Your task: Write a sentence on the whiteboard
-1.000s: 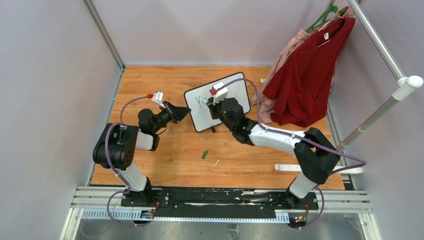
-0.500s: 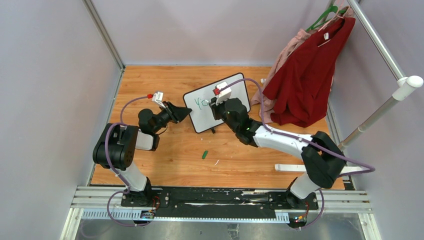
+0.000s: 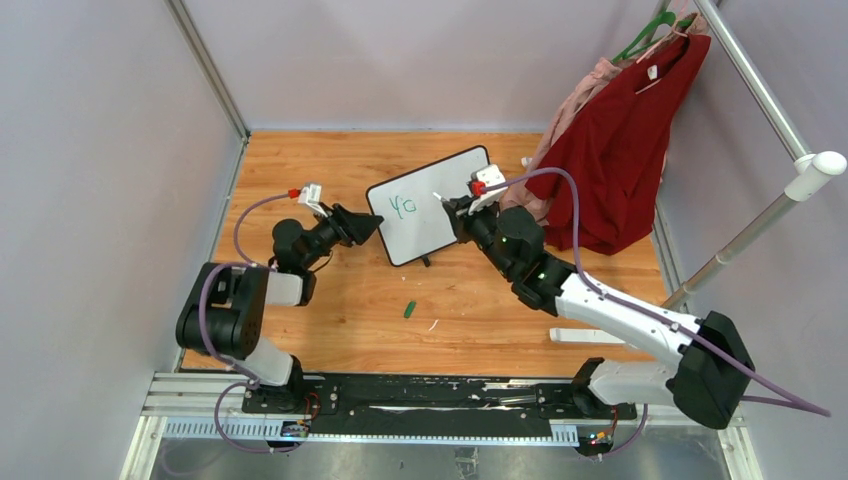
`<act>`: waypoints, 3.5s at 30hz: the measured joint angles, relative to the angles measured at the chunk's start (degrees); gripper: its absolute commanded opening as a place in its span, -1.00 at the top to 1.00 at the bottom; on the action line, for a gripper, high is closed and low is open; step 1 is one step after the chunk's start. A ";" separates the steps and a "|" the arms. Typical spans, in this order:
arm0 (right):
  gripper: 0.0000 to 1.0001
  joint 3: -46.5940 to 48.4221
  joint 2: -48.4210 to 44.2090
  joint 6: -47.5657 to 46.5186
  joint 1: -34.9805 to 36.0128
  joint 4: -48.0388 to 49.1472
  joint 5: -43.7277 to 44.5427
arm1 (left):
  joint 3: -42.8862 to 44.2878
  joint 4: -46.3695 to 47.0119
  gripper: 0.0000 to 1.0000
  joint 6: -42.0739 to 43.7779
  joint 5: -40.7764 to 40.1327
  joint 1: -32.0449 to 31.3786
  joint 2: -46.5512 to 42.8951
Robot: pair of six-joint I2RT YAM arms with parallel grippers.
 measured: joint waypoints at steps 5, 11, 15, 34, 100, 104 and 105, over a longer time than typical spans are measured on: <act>1.00 -2.82 -4.42 0.02 0.00 -2.75 -0.26 | -1.09 -13.84 -0.50 5.70 -8.20 -0.07 -12.81; 1.00 -5.18 -9.14 0.26 0.00 -5.35 -0.50 | -0.98 -36.06 -0.56 15.13 -25.00 -0.42 -34.97; 1.00 -5.18 -10.40 1.33 0.00 -7.45 -0.50 | 1.11 -50.53 -0.64 19.67 -36.89 -5.95 -44.74; 1.00 -6.12 -21.66 3.89 0.00 -19.12 3.63 | 22.29 -94.09 -1.00 8.09 -76.81 -34.45 -34.84; 1.00 -7.96 -36.61 2.40 0.00 -30.95 6.62 | 40.85 -86.38 0.40 -12.57 -80.81 -49.03 18.29; 1.00 -8.20 -36.41 2.47 0.00 -30.82 6.58 | 38.49 -85.11 0.43 -12.31 -81.46 -48.96 16.98; 1.00 -8.35 -36.26 2.51 0.00 -30.84 6.58 | 37.79 -85.11 0.44 -12.26 -81.70 -48.94 16.57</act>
